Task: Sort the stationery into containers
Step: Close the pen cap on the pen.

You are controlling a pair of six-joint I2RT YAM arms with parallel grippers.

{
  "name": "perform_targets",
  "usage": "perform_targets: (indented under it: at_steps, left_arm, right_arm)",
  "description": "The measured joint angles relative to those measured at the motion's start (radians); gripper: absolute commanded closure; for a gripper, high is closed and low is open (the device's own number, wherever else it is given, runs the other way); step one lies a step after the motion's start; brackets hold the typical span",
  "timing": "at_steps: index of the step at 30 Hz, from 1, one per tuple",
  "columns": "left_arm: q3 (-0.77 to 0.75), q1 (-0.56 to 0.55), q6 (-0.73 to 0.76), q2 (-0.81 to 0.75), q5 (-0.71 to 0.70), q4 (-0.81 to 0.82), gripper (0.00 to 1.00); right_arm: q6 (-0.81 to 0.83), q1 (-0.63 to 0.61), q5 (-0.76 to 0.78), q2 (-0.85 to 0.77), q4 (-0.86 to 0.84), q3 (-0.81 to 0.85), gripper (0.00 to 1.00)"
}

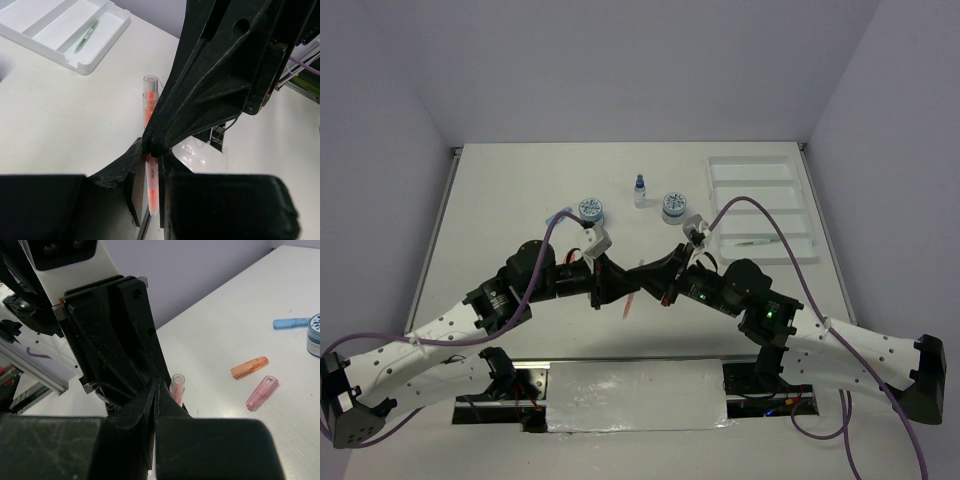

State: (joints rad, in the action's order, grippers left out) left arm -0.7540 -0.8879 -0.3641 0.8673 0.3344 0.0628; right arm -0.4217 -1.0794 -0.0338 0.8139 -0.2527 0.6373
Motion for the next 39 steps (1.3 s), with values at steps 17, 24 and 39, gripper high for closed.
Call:
perform_targets:
  at_steps: [17, 24, 39]
  left_arm:
    - [-0.024, 0.008, -0.002, 0.005, -0.025, 0.084, 1.0]
    - [-0.001, 0.008, -0.003, -0.02, -0.023, 0.087, 1.0]
    - [0.002, 0.008, -0.003, -0.034, 0.003, 0.095, 1.0]
  right_arm:
    - [0.052, -0.003, 0.061, -0.124, 0.153, 0.15, 0.52]
    - [0.108, -0.003, 0.134, -0.115, 0.195, 0.229, 0.48]
    - [0.134, -0.003, 0.082, 0.045, 0.243, 0.247, 0.63]
